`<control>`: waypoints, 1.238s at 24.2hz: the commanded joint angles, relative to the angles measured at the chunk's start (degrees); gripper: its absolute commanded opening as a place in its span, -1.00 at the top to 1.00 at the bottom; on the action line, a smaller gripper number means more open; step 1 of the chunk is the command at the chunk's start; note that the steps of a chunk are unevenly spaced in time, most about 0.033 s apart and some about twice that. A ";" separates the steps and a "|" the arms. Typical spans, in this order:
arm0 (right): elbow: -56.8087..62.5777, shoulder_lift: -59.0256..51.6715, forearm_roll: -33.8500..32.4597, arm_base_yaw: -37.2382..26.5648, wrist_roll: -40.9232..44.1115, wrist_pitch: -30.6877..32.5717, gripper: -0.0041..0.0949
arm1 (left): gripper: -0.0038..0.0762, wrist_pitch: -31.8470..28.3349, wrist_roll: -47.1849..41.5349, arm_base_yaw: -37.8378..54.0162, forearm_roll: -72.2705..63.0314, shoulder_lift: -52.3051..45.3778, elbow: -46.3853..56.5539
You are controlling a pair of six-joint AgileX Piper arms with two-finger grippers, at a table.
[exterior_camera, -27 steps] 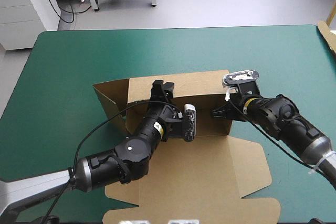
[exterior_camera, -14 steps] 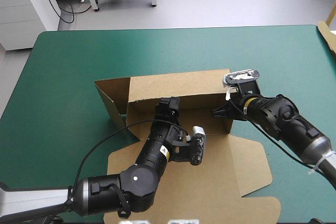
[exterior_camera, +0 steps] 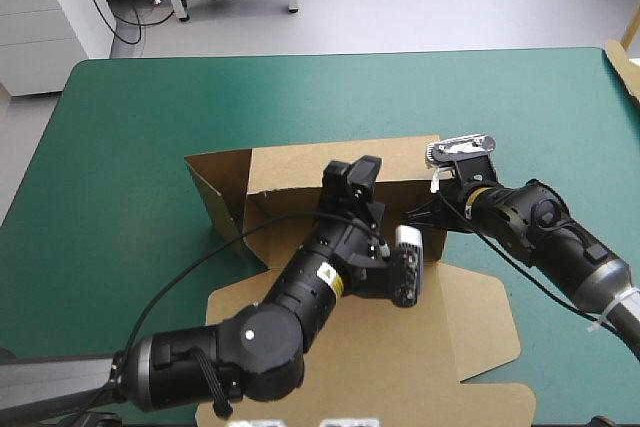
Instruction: Fold the box
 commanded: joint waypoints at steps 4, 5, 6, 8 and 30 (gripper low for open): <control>-6.11 -1.61 -0.49 -0.33 0.16 3.66 0.96 | -0.14 -0.71 9.96 8.50 -11.97 -2.24 -14.02; -7.22 -1.61 -0.49 -0.33 -0.14 4.87 0.96 | -0.06 -0.58 12.05 10.95 -16.25 -2.24 -16.99; -8.39 -1.61 -0.49 -0.33 -0.39 6.19 0.96 | -0.02 -0.58 13.36 12.74 -18.80 -2.24 -18.67; -10.89 -1.61 -0.61 -0.33 -0.55 8.89 0.96 | 0.09 -0.47 16.37 17.50 -25.73 -2.24 -22.83; -31.55 27.88 17.37 -19.16 -22.05 28.36 0.96 | 0.92 -13.08 7.88 48.29 -60.71 -42.73 15.05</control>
